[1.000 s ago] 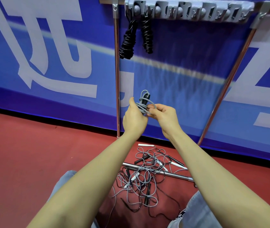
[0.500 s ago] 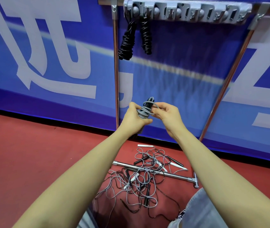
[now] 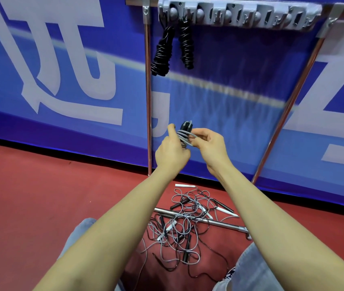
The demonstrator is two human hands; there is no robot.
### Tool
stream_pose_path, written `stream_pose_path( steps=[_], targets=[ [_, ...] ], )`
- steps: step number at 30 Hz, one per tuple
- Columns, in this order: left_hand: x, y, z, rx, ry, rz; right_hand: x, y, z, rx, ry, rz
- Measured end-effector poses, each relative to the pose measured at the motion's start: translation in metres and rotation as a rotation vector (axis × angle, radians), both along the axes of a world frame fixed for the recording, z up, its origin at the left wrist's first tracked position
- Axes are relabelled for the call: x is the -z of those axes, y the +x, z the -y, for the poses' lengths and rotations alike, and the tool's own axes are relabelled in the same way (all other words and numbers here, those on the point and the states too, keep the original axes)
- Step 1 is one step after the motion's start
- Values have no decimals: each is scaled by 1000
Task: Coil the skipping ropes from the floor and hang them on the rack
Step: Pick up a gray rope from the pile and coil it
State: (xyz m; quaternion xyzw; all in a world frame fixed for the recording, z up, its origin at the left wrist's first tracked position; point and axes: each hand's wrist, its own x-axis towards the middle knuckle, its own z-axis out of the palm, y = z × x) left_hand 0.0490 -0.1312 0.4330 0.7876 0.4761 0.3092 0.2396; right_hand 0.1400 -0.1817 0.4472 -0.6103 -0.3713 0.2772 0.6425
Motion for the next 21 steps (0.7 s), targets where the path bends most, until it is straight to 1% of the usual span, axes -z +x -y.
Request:
stream_pose_path(
  steps=[2, 4, 6, 8, 11, 14, 16, 19, 21],
  targets=[
    [-1, -3, -2, 112, -176, 166, -1, 2, 1, -3, -10, 33],
    [-2, -7, -3, 233, -325, 276, -2, 5, 4, -23, -12, 56],
    [0, -9, -4, 294, -398, 310, -3, 9, 6, -52, -11, 94],
    [5, -7, -5, 284, -410, 297, -2, 12, 8, -65, -17, 130],
    [3, -7, -4, 294, -289, 149, 1, 16, 8, -41, -35, 158],
    [2, -9, -3, 257, -82, 65, 2, 17, 8, -6, -30, 82],
    [1, -10, -2, 217, 46, -14, 3, 16, 8, -22, -16, 40],
    [0, -11, 0, 138, 182, -170, 3, 17, 9, -63, -27, 66],
    [0, -9, 4, 97, 250, -238, 1, 15, 10, -65, -23, 84]
  ],
)
